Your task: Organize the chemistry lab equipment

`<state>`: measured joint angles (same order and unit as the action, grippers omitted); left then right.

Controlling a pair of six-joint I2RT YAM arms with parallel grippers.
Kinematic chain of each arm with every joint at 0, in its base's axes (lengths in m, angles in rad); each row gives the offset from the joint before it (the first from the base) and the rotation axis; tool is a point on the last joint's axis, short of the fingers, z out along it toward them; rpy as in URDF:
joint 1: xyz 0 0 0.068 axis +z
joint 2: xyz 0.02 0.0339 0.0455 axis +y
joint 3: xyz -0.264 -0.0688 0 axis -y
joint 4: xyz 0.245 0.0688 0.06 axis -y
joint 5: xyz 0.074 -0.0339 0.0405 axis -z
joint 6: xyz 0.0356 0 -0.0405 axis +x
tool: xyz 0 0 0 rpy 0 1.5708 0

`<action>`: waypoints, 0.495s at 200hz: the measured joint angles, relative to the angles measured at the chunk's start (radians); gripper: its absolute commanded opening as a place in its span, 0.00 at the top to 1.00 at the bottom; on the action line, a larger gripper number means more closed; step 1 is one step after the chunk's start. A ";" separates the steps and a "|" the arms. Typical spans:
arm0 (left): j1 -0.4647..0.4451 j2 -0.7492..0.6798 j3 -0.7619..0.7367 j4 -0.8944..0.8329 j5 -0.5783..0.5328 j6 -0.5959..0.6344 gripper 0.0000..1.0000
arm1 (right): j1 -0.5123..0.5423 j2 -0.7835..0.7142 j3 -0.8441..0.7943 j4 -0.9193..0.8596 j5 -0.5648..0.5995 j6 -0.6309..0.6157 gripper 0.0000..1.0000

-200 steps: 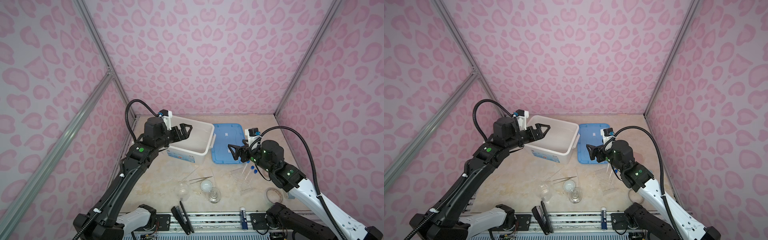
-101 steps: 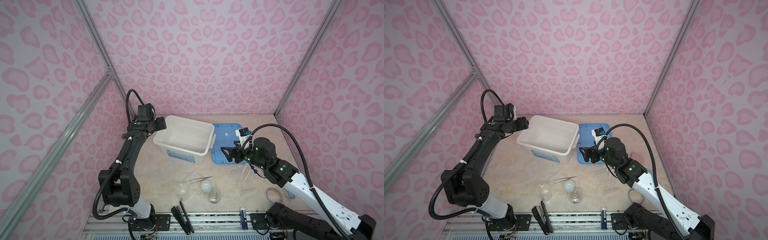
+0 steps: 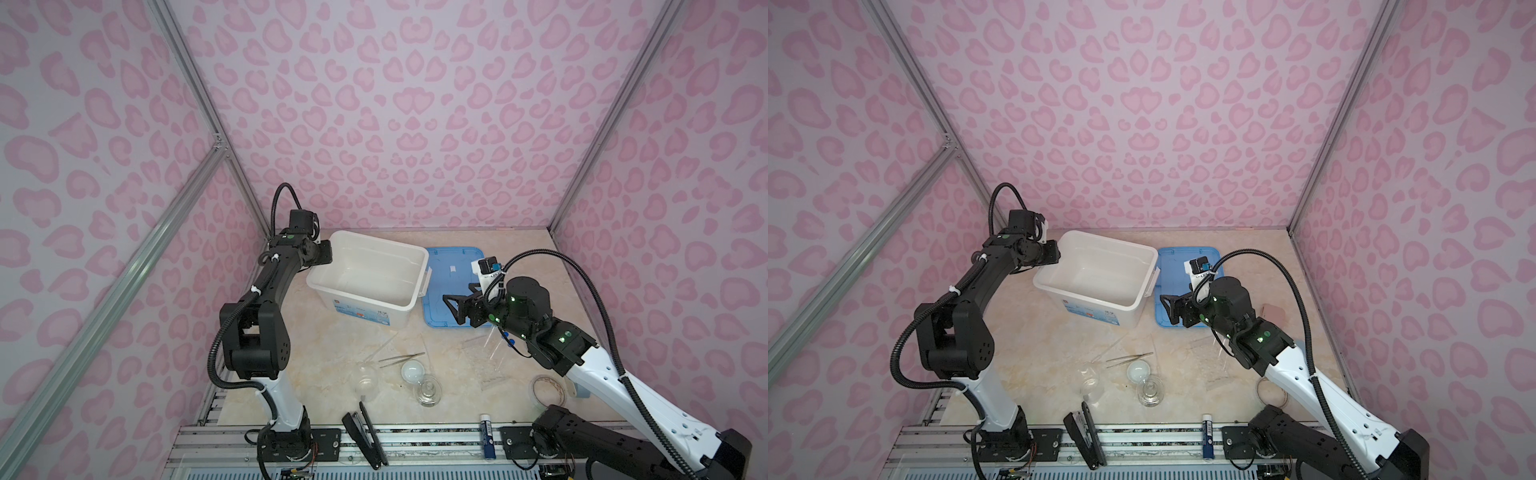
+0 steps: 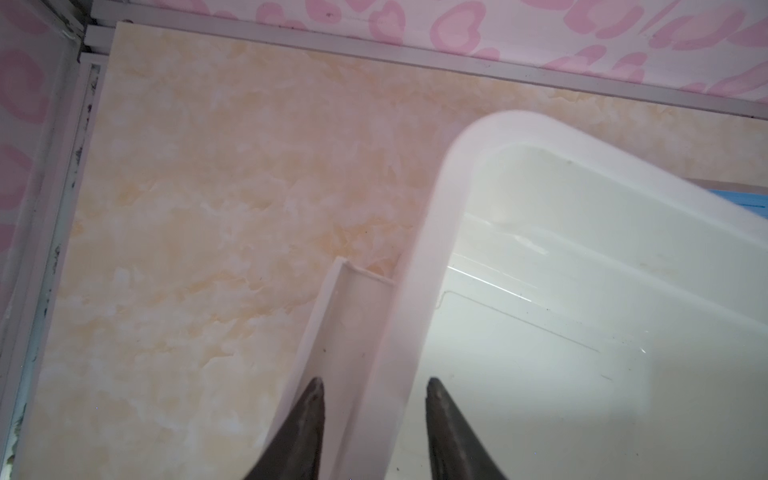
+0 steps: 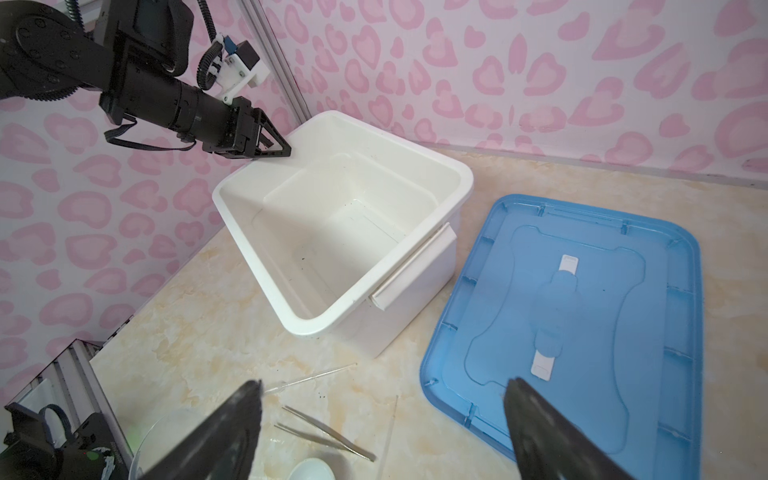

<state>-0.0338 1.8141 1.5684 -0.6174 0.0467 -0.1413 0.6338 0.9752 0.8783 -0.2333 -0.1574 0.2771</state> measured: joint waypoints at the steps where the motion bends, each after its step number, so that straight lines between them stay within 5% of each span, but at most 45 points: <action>1: 0.000 -0.002 -0.002 -0.001 -0.001 0.000 0.67 | 0.000 0.000 0.000 0.000 0.000 0.000 0.09; 99: -0.018 -0.166 -0.184 -0.061 -0.066 -0.017 0.72 | 0.000 0.010 -0.014 0.003 0.008 0.017 0.09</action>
<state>-0.0517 1.6478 1.3842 -0.6788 -0.0189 -0.1581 0.6334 0.9852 0.8639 -0.2302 -0.1493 0.2943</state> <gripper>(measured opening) 0.280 0.907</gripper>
